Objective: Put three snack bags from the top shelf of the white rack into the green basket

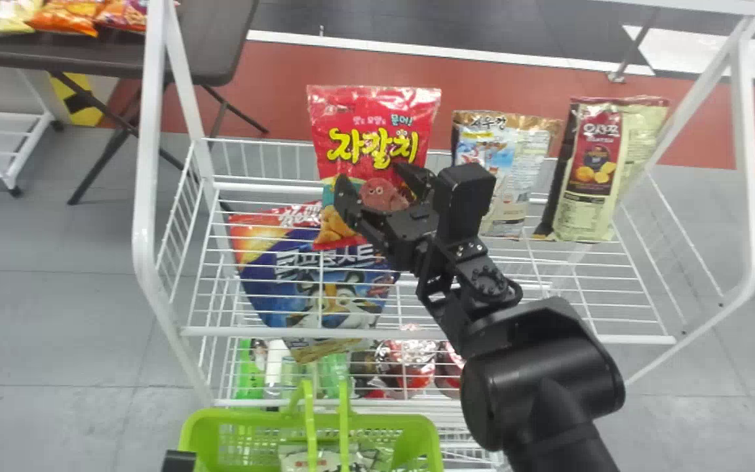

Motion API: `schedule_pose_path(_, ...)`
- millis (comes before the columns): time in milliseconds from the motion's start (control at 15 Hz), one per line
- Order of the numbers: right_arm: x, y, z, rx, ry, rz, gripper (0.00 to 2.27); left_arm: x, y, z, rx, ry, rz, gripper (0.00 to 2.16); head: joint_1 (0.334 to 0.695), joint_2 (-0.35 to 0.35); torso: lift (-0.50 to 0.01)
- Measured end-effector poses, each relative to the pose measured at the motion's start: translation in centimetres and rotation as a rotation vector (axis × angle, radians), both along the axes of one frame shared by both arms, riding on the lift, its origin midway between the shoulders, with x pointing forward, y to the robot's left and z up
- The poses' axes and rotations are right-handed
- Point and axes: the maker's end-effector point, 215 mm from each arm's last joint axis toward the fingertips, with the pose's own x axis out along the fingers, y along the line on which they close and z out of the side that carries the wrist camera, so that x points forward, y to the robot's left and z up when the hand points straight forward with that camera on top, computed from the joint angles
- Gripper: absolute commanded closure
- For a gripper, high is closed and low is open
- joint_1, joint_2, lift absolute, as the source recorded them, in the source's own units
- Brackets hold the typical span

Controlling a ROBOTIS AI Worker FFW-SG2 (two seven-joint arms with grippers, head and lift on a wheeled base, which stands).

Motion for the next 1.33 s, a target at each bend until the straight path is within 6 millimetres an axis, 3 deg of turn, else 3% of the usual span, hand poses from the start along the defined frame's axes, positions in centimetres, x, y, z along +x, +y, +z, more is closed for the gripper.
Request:
schedule_pose_path(67,0.2,0.1,-0.5,-0.010,0.020,0.001,1.97,0.0,0.0,0.0,0.001,0.000,0.000,2.15,0.695,-0.084,0.000)
schedule_pose_path(267,0.7,-0.2,-2.0,-0.036,0.082,0.000,2.13,0.1,0.1,-0.1,0.001,0.001,0.000,2.15,0.695,-0.085,0.000)
schedule_pose_path(533,0.0,-0.3,-3.1,-0.044,0.110,0.009,2.16,0.2,0.0,-0.3,0.002,0.005,0.000,2.15,0.695,-0.091,0.000)
schedule_pose_path(800,-2.3,-0.1,-0.9,-0.005,0.054,0.012,2.16,0.2,0.0,-0.3,0.002,0.006,0.000,2.15,0.695,-0.090,0.000)
schedule_pose_path(1000,-5.3,-0.9,1.9,0.009,0.013,0.006,2.16,0.3,0.1,-0.3,0.002,0.003,0.001,2.15,0.695,-0.101,0.000)
schedule_pose_path(1133,-7.9,-2.6,3.4,-0.007,0.026,0.002,2.16,0.5,0.2,-0.2,0.003,0.000,0.002,2.15,0.695,-0.141,0.000)
schedule_pose_path(1333,-13.2,-5.9,3.3,-0.025,0.121,0.007,2.16,1.0,0.3,-0.1,0.005,-0.009,0.005,2.15,0.695,-0.201,0.000)
